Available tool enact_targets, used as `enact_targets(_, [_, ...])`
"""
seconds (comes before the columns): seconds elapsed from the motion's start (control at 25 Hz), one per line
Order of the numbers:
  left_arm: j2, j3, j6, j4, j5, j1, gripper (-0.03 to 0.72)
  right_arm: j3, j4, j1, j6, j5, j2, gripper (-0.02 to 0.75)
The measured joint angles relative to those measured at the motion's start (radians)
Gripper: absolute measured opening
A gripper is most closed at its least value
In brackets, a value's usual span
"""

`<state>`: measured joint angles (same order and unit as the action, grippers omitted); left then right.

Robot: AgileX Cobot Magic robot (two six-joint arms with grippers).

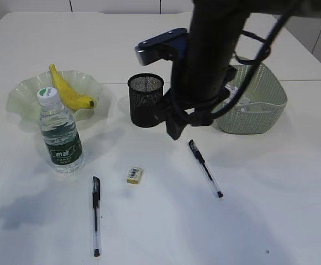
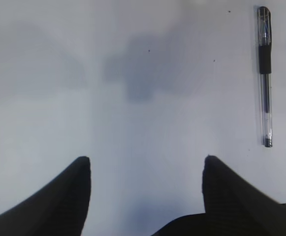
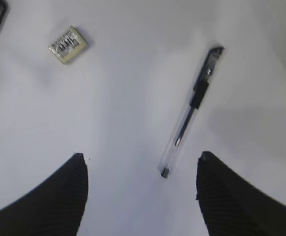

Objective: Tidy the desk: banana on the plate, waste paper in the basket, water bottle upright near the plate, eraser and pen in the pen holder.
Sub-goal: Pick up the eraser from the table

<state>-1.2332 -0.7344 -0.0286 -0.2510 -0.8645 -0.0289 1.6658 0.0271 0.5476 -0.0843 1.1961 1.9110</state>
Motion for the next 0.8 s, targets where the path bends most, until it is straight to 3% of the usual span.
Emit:
enact_targets(0.32, [0.001,0.0,0.0,-0.006,-0.017,0.0,0.496,0.257,0.027,0.089,-0.009,0.022,0.246,0.513])
enact_targets(0.6, [0.001,0.0,0.0,-0.006,-0.007,0.0,0.496,0.276,0.013,0.102,-0.109,-0.005,0.304,0.503])
enact_targets(0.8, [0.001,0.0,0.0,-0.006,0.025,0.0,0.496,0.278,-0.015,0.103,-0.289,-0.057,0.31,0.503])
